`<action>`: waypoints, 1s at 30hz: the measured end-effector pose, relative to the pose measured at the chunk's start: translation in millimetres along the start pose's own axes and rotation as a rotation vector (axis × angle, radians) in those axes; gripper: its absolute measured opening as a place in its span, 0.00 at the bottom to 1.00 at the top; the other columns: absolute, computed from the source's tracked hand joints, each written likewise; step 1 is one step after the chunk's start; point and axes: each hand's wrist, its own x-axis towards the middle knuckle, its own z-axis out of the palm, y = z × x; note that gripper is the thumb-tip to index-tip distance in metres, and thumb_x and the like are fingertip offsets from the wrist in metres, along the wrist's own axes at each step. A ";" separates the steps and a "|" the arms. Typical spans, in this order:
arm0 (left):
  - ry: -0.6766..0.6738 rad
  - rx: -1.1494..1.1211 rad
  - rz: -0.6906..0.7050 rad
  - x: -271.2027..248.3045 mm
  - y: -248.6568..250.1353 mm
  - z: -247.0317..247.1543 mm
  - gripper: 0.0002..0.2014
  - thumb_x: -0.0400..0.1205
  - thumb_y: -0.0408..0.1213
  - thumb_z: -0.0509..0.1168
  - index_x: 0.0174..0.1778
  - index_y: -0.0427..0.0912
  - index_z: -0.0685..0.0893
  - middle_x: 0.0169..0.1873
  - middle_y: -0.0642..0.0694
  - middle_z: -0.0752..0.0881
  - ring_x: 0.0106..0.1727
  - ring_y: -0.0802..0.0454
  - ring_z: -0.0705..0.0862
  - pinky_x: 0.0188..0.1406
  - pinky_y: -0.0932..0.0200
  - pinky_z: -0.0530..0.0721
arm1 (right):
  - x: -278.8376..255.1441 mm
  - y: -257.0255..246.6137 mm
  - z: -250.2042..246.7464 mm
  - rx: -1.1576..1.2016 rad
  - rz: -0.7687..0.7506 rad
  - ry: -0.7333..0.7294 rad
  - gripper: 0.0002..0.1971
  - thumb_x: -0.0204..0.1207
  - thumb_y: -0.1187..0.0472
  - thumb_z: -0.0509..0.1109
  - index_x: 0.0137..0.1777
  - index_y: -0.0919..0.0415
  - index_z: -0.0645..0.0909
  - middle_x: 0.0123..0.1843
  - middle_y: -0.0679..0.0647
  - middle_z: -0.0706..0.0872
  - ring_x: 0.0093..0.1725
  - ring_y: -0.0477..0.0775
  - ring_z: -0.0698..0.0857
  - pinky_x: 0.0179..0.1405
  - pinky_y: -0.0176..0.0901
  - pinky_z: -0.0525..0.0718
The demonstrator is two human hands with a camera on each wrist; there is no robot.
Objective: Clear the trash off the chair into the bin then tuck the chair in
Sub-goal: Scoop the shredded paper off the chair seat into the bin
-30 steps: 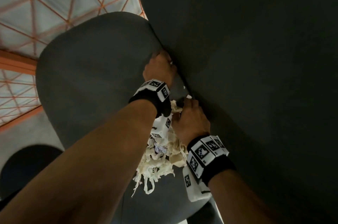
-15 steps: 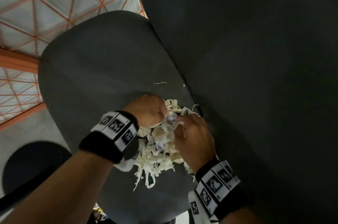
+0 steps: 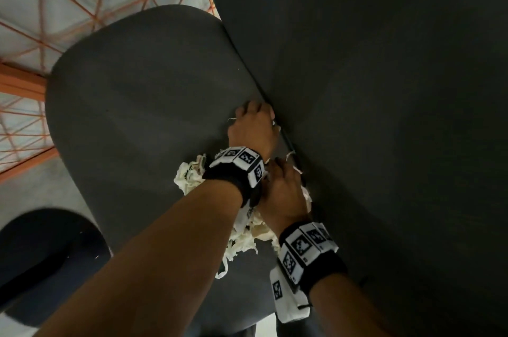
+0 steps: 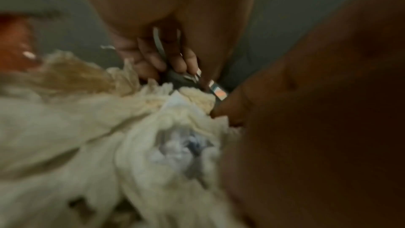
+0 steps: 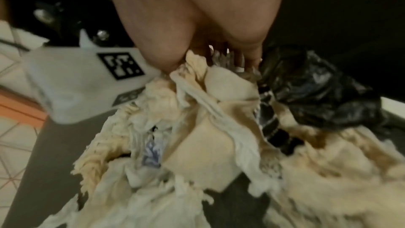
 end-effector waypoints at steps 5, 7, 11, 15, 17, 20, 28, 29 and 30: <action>-0.121 0.129 0.074 7.2 -7.0 -5.4 0.12 0.84 0.45 0.63 0.59 0.46 0.87 0.65 0.40 0.80 0.71 0.38 0.76 0.61 0.42 0.82 | -28.5 -1.7 -2.9 0.206 -0.081 0.032 0.23 0.75 0.61 0.61 0.72 0.56 0.77 0.71 0.56 0.78 0.72 0.57 0.76 0.68 0.54 0.80; -0.222 0.223 0.142 1.6 -19.4 -9.8 0.12 0.83 0.43 0.64 0.58 0.46 0.87 0.65 0.42 0.81 0.72 0.39 0.76 0.62 0.43 0.82 | -40.2 -1.2 -3.0 0.232 -0.142 0.090 0.23 0.74 0.58 0.58 0.69 0.56 0.79 0.69 0.55 0.81 0.70 0.56 0.78 0.65 0.55 0.82; -0.279 0.206 0.193 -21.9 -45.8 -22.9 0.11 0.81 0.46 0.61 0.54 0.56 0.87 0.72 0.48 0.79 0.79 0.42 0.68 0.72 0.37 0.74 | -56.6 3.2 -10.1 0.324 -0.191 0.276 0.23 0.75 0.55 0.59 0.69 0.53 0.80 0.73 0.53 0.77 0.74 0.56 0.75 0.68 0.58 0.80; -0.251 0.121 0.167 -46.0 -62.9 -45.0 0.23 0.80 0.58 0.61 0.72 0.68 0.71 0.81 0.59 0.63 0.82 0.42 0.59 0.75 0.31 0.66 | -62.1 12.6 -26.0 0.378 -0.051 0.116 0.33 0.71 0.39 0.66 0.77 0.42 0.68 0.83 0.47 0.58 0.83 0.54 0.61 0.76 0.63 0.71; -0.368 0.100 0.107 -60.1 -75.1 -52.2 0.33 0.77 0.62 0.64 0.78 0.72 0.59 0.84 0.59 0.53 0.85 0.42 0.49 0.78 0.26 0.62 | -61.0 15.1 -32.9 0.401 0.013 -0.029 0.43 0.64 0.34 0.72 0.79 0.35 0.60 0.84 0.39 0.51 0.84 0.53 0.57 0.78 0.63 0.69; -0.481 0.076 -0.005 -85.9 -95.4 -57.7 0.50 0.71 0.63 0.73 0.80 0.75 0.45 0.85 0.60 0.43 0.87 0.42 0.41 0.80 0.25 0.57 | -55.8 19.0 -34.8 0.344 0.098 -0.211 0.57 0.55 0.37 0.81 0.80 0.29 0.47 0.86 0.39 0.44 0.86 0.55 0.48 0.80 0.67 0.62; -0.507 0.034 -0.129 -144.3 -71.5 -3.7 0.73 0.56 0.60 0.84 0.80 0.71 0.31 0.80 0.49 0.55 0.79 0.34 0.59 0.67 0.31 0.79 | -51.6 -15.1 -16.1 0.057 0.167 -0.258 0.61 0.64 0.55 0.82 0.83 0.38 0.38 0.85 0.53 0.50 0.82 0.68 0.53 0.74 0.63 0.68; -0.491 0.010 -0.130 -148.1 -66.5 4.9 0.72 0.56 0.58 0.84 0.81 0.70 0.31 0.79 0.49 0.55 0.78 0.33 0.61 0.64 0.32 0.81 | -50.3 -19.4 -10.8 0.073 0.166 -0.250 0.60 0.65 0.58 0.81 0.83 0.38 0.38 0.84 0.54 0.52 0.81 0.68 0.55 0.74 0.63 0.69; -0.469 -0.018 -0.132 -151.2 -62.3 12.5 0.71 0.58 0.57 0.84 0.81 0.69 0.32 0.79 0.49 0.55 0.77 0.33 0.62 0.62 0.33 0.83 | -49.4 -22.5 -5.7 0.080 0.158 -0.240 0.58 0.67 0.61 0.79 0.84 0.39 0.39 0.84 0.56 0.53 0.81 0.68 0.57 0.73 0.64 0.71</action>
